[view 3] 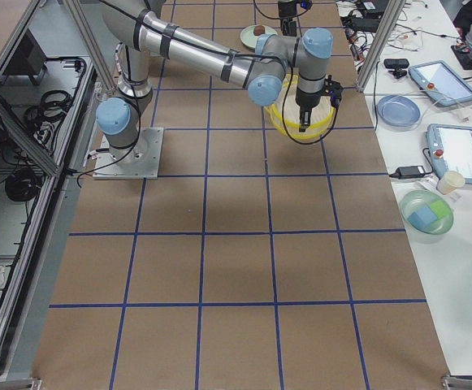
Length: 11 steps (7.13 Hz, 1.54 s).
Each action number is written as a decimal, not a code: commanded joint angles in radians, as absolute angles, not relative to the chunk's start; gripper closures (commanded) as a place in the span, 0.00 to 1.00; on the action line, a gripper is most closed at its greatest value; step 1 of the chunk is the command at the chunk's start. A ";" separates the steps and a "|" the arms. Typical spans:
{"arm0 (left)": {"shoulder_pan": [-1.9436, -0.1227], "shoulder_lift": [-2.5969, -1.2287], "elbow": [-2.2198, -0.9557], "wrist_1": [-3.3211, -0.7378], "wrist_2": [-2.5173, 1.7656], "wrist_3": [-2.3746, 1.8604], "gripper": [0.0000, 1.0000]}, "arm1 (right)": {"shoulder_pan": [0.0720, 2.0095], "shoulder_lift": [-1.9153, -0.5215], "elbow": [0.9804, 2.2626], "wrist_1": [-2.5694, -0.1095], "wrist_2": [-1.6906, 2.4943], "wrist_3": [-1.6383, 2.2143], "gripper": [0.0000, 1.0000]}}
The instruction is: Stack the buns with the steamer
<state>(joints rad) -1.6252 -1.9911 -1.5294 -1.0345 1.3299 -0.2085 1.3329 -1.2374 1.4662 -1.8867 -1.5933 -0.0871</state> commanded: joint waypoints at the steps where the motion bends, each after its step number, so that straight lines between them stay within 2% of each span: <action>1: -1.498 -1.933 -1.538 -1.170 1.512 -0.004 0.00 | 1.486 -1.235 1.482 -1.896 -1.592 0.126 1.00; 3: -1.393 -1.931 -1.586 -1.190 1.537 0.186 0.00 | 1.584 -1.229 1.514 -1.922 -1.586 0.283 1.00; 5: -1.288 -1.942 -1.695 -1.178 1.534 0.337 0.00 | 1.623 -1.223 1.580 -2.020 -1.594 0.350 1.00; 10: -1.270 -2.035 -1.727 -1.178 1.554 0.364 0.00 | 1.660 -1.192 1.583 -2.045 -1.597 0.439 1.00; 11: -1.270 -2.048 -1.727 -1.177 1.569 0.364 0.10 | 1.658 -1.181 1.583 -2.065 -1.617 0.422 1.00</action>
